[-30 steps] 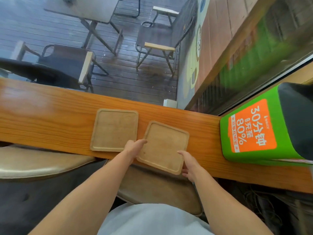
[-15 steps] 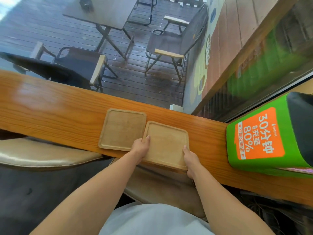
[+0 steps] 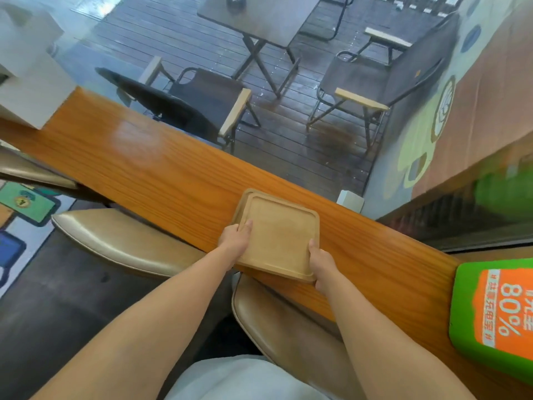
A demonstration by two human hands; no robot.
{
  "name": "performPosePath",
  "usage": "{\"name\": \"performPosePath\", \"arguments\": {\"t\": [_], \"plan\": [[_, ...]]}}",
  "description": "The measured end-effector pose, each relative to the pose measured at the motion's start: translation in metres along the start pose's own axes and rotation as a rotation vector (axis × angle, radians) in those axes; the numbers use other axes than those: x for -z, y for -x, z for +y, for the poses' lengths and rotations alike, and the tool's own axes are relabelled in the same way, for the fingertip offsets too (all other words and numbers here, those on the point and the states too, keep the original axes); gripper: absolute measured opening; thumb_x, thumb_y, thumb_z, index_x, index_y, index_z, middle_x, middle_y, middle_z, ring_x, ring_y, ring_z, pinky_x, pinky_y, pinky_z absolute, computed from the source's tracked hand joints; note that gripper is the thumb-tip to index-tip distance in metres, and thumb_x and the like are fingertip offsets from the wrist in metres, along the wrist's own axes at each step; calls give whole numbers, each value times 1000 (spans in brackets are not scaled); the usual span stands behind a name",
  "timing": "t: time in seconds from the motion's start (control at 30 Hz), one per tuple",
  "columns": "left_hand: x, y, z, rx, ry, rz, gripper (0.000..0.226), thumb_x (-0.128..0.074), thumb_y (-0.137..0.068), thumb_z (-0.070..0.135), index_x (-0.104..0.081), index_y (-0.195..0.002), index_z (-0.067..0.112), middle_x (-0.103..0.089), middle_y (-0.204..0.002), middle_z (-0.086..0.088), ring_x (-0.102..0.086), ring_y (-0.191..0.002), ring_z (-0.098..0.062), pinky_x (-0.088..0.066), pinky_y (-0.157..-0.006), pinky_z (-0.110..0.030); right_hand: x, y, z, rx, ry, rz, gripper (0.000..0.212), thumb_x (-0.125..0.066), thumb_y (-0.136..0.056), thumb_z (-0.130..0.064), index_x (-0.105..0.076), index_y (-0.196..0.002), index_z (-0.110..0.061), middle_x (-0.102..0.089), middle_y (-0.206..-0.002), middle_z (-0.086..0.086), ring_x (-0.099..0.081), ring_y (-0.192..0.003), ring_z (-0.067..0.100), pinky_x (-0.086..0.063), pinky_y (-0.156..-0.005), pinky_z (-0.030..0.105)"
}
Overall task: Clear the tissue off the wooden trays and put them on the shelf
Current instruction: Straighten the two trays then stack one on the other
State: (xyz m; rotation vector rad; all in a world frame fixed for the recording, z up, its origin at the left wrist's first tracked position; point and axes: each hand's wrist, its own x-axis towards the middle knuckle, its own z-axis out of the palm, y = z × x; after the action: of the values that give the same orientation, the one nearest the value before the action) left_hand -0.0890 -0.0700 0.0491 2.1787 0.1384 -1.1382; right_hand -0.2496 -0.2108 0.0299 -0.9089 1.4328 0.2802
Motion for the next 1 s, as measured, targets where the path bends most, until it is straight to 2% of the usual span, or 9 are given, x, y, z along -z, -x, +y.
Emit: {"name": "performPosePath", "arguments": {"t": [0.07,0.2,0.33,0.5,0.6,0.7,0.8,0.87,1.0], "plan": [[6,-8,2,-6,18,-7,67,-44,-99,57,-51,-142,6,-57,-141,-14,-52,-128,-35,-43,-109,-49,-7,-7,-7,8,7,-5,60,-35,-100,-52,-43,-143,-10,-54,-138,7,-51,-112,26,-40,-93,37],[12,-25,4,-63,10,-26,58,-46,-98,58,-62,-125,10,-67,-121,-11,-62,-111,-32,-50,-101,-49,-13,-21,-11,-16,24,0,57,-36,-101,-50,-48,-140,-10,-58,-135,8,-54,-118,31,-44,-104,49],[13,-38,7,-60,-85,-37,66,-45,-96,61,-57,-135,9,-64,-131,-11,-58,-118,-31,-48,-103,-47,-15,-30,-10,-70,44,20,55,-37,-101,-49,-48,-139,-12,-57,-133,6,-53,-117,31,-44,-102,50],[14,-50,6,-47,-171,-97,72,-45,-94,65,-53,-140,10,-63,-133,-11,-61,-116,-30,-50,-101,-46,-17,-40,-13,-96,60,50,53,-36,-102,-47,-47,-140,-11,-56,-131,6,-52,-116,31,-44,-101,50],[18,-60,1,-20,-233,-122,70,-46,-94,64,-57,-135,8,-65,-129,-13,-62,-114,-33,-51,-99,-48,-19,-44,-17,-98,91,67,57,-35,-102,-47,-41,-145,-10,-50,-143,8,-47,-127,34,-40,-106,51],[18,-66,-3,-18,-297,-126,63,-44,-96,61,-65,-116,5,-70,-112,-14,-65,-101,-33,-54,-91,-49,-23,-45,-21,-97,139,84,61,-35,-102,-48,-36,-149,-10,-45,-148,9,-43,-132,35,-39,-106,50],[18,-70,-4,1,-350,-118,63,-43,-98,60,-60,-125,5,-66,-119,-15,-62,-104,-32,-54,-87,-42,-25,-47,-21,-59,185,100,60,-34,-101,-49,-37,-147,-10,-46,-147,9,-45,-130,34,-40,-106,50],[18,-71,-2,8,-384,-92,62,-43,-99,58,-57,-127,5,-63,-121,-14,-58,-101,-29,-50,-81,-39,-26,-46,-23,-13,300,119,59,-32,-102,-49,-43,-143,-9,-51,-141,11,-49,-124,34,-44,-103,51],[21,-72,-4,25,-377,2,54,-45,-100,53,-53,-126,6,-60,-121,-15,-57,-105,-32,-48,-83,-40,-30,-43,-28,87,617,174,59,-27,-102,-50,-53,-133,-7,-58,-129,13,-55,-113,33,-50,-94,50]]}}
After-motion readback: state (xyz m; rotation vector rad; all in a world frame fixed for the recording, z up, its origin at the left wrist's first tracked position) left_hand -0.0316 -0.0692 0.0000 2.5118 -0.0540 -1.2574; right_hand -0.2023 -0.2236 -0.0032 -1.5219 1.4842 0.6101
